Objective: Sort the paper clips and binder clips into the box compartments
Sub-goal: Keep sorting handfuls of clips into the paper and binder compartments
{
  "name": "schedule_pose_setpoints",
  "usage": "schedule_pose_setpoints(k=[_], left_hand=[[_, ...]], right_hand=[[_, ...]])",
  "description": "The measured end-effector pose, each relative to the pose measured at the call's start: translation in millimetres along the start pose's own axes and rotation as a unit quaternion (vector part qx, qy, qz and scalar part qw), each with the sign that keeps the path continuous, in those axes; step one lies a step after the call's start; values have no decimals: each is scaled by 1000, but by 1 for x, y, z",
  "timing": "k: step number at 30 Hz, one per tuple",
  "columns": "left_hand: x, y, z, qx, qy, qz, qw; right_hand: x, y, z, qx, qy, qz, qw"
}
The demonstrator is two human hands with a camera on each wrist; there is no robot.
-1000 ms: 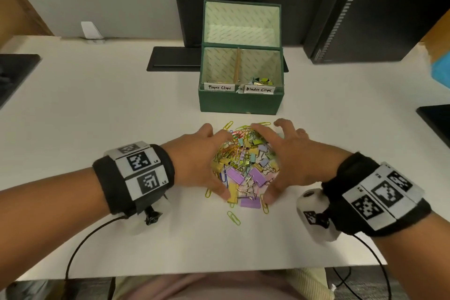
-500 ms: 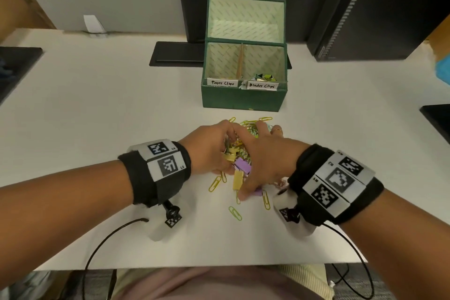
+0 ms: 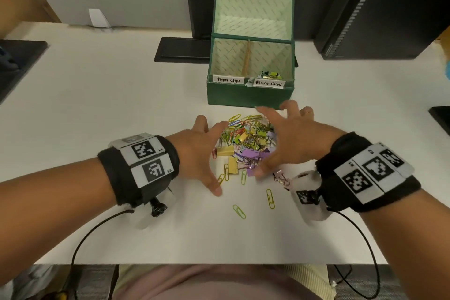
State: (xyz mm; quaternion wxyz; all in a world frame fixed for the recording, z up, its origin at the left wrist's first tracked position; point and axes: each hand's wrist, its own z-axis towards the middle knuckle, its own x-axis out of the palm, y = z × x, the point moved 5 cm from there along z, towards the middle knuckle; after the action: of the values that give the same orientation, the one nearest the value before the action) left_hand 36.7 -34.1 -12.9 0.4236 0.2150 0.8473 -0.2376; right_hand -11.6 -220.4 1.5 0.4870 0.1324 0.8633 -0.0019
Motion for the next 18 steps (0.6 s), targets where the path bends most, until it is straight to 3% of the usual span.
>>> schedule_pose_setpoints(k=[5,10,15,18], left_hand=[[-9,-10,16,12,-17,-9,1000],[-16,-26,29,55,-71,-53,995],[-15,-21,36,48,-124,-186,974],[-11,-16,38,64,-104,-298,947]], right_hand=[[8,-1,5,12,57,-6,998],[19,31,8,-21,20,1,1000],[20,38,12,-31,-31,62,997],[18,37,18,-31,-44,107,993]])
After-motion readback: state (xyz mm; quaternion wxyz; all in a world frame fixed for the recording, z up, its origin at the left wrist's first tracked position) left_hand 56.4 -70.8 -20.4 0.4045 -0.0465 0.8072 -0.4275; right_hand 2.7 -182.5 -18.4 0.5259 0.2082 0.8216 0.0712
